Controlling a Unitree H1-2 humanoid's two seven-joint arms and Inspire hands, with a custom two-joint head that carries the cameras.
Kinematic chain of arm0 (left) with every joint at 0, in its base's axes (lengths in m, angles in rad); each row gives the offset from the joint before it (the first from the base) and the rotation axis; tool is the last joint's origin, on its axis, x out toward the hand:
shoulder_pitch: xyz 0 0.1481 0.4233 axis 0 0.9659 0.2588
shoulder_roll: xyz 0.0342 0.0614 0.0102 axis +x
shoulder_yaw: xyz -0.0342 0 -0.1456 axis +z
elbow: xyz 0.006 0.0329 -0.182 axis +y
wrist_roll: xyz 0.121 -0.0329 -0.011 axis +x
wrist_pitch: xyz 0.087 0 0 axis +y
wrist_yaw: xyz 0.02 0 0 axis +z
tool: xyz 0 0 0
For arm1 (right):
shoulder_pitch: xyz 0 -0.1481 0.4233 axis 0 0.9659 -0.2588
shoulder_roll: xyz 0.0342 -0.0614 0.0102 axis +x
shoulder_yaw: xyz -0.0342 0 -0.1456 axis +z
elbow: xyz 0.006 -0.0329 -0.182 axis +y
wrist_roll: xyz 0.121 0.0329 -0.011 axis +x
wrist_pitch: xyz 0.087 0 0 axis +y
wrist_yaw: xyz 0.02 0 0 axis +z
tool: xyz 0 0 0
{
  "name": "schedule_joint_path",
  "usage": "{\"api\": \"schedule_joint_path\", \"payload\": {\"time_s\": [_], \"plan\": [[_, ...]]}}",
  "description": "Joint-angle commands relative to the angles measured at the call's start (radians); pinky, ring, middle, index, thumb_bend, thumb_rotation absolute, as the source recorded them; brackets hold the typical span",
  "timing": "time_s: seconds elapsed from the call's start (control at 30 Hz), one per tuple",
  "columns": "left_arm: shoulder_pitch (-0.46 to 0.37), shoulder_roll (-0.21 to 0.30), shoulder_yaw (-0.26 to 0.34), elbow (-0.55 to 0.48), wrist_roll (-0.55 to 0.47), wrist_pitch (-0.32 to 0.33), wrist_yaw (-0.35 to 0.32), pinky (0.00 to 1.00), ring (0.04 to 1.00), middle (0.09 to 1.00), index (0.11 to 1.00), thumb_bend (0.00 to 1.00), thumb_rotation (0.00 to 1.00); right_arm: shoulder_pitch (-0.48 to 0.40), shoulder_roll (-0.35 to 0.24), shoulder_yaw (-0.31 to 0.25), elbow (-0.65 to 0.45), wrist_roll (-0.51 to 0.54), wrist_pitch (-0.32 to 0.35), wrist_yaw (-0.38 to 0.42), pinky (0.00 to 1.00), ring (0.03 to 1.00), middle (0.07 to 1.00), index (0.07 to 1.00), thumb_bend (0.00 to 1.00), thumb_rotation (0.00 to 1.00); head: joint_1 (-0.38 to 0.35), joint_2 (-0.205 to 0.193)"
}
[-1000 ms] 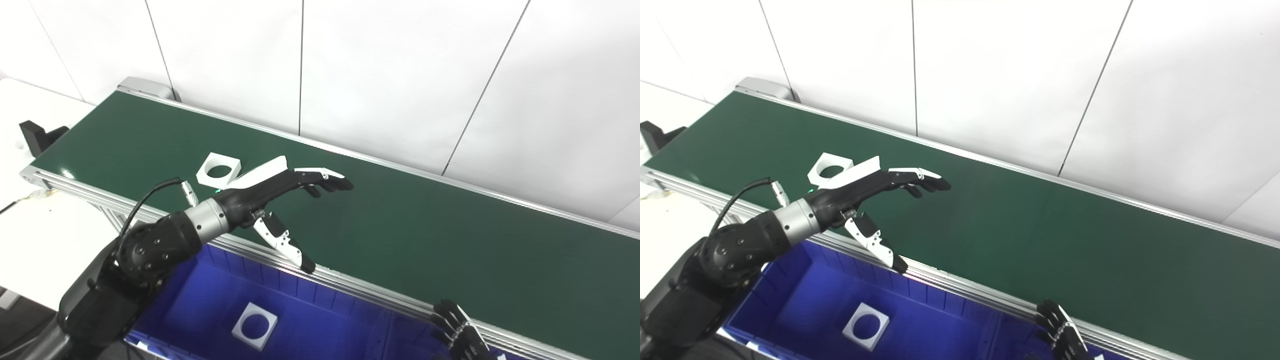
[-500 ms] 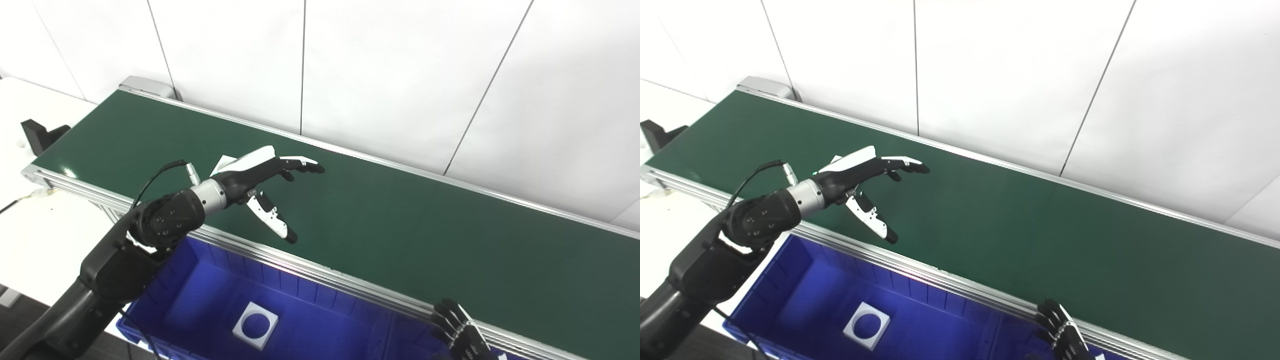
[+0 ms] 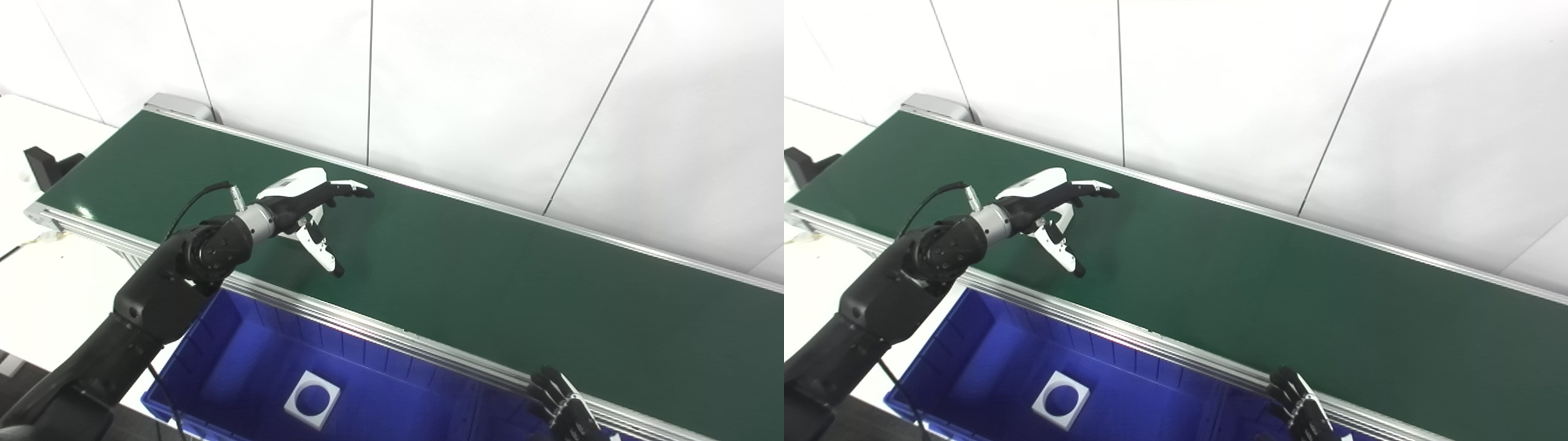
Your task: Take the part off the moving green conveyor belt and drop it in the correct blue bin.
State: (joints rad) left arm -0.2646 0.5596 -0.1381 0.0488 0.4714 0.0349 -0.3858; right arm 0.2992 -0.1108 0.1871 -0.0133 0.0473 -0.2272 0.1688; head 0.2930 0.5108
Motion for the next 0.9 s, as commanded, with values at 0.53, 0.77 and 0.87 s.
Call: {"api": "schedule_joint_path", "payload": {"time_s": [0.53, 0.77, 0.87], "plan": [[-0.093, 0.028, -0.004, 0.108, 0.103, -0.055, 0.154, 0.84, 0.915, 0.903, 0.864, 0.88, 0.0, 0.008, 0.01, 0.002, -0.037, -0.002, -0.061, 0.01, 0.79, 0.84, 0.855, 0.883, 0.73, 0.54, -0.005, 0.001], [-0.115, 0.025, -0.047, 0.146, 0.19, -0.037, 0.172, 0.74, 0.846, 0.881, 0.852, 0.91, 0.05, 0.011, 0.008, 0.001, -0.04, 0.006, -0.058, 0.012, 0.79, 0.842, 0.854, 0.881, 0.73, 0.53, -0.006, 0.001], [-0.132, 0.022, -0.075, 0.168, 0.237, -0.022, 0.166, 0.74, 0.839, 0.884, 0.855, 0.91, 0.06, 0.011, 0.007, 0.0, -0.039, 0.006, -0.06, 0.012, 0.79, 0.842, 0.854, 0.881, 0.73, 0.54, -0.005, 0.001]]}}
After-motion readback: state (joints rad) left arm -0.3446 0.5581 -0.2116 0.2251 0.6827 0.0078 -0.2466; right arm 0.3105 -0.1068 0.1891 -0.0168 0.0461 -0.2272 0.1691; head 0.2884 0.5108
